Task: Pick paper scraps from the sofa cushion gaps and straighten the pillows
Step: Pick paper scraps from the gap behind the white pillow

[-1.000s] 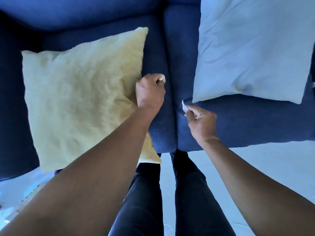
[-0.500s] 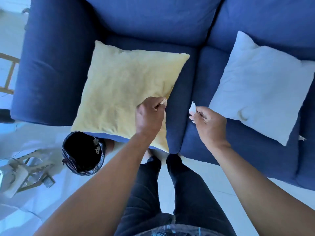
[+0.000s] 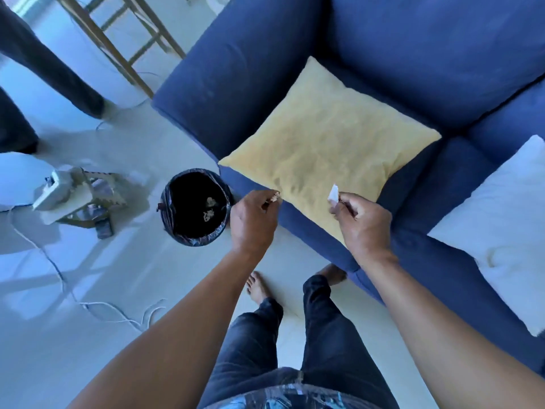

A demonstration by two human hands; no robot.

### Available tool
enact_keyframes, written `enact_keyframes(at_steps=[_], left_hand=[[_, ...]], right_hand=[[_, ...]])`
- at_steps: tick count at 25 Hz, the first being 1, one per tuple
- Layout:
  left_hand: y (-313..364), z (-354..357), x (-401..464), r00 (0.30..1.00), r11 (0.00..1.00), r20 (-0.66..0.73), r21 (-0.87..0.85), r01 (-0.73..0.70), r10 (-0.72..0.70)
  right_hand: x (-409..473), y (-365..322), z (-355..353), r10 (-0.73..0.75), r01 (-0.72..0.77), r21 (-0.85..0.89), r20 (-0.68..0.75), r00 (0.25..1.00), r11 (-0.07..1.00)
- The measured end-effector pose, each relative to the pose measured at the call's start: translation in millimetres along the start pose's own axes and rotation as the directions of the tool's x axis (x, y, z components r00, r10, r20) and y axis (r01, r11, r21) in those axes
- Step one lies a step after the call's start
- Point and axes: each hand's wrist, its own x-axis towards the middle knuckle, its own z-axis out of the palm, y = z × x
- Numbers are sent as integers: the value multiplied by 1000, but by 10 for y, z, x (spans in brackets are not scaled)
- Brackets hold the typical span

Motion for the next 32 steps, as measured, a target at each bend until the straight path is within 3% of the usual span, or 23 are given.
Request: enact_keyframes(at_steps=[7,11,23,29,32], left_hand=[[-1249,-1064,-325,970,982,-172,50,184,-173],[-1805,-1246,-149,923,950,-246,24,310,-295],[-3173,-505,985,786,799,-208,31,601,-583],[-3934,-29,1291,738,743,-101,-12,669,-667],[-4103,49,1202,720,726,-115,-17,687,-684]], right_hand=[[-400,-643,1136,-108,122,-101,132,985,987],[-263,-748,1693,-129,160,-106,250,960,981],[975,-335,3198,-149,298,-215,521,840,930],[1322,95,3985,-154,367,-277,572,806,888],[1436,189,4414,-121,350,-312,569,813,883]])
